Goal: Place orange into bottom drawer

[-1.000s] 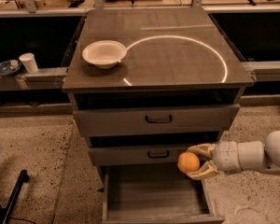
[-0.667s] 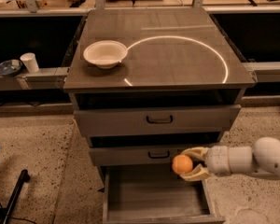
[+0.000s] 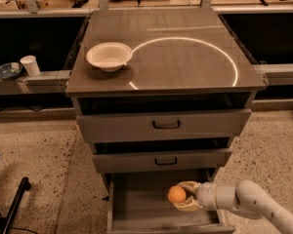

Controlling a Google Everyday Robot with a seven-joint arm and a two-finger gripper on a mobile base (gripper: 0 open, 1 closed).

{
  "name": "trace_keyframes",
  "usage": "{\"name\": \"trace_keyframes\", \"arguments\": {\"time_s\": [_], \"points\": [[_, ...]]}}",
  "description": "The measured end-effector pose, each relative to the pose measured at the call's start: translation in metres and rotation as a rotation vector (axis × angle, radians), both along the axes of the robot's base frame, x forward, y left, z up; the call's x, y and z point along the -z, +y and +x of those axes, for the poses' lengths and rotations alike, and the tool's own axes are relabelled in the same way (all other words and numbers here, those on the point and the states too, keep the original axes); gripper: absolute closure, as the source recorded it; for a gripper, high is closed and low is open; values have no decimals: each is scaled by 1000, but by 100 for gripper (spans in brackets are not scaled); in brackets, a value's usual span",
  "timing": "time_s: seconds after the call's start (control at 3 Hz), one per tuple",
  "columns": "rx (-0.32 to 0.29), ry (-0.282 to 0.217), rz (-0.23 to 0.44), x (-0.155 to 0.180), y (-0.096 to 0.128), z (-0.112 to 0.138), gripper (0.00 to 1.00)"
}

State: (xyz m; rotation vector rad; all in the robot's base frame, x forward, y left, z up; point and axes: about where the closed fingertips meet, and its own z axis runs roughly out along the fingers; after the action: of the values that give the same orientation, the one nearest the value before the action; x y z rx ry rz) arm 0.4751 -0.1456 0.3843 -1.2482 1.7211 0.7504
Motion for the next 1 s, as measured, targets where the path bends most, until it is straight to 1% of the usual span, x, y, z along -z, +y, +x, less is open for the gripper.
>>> {"name": "trace_keyframes", "arguments": {"time_s": [0.33,0.67,1.0], "points": [[0,0,0,0,0,0,100],[1,-27,11,11,5,2,100],[-9,-66,-50,42,15,0,100]]}}
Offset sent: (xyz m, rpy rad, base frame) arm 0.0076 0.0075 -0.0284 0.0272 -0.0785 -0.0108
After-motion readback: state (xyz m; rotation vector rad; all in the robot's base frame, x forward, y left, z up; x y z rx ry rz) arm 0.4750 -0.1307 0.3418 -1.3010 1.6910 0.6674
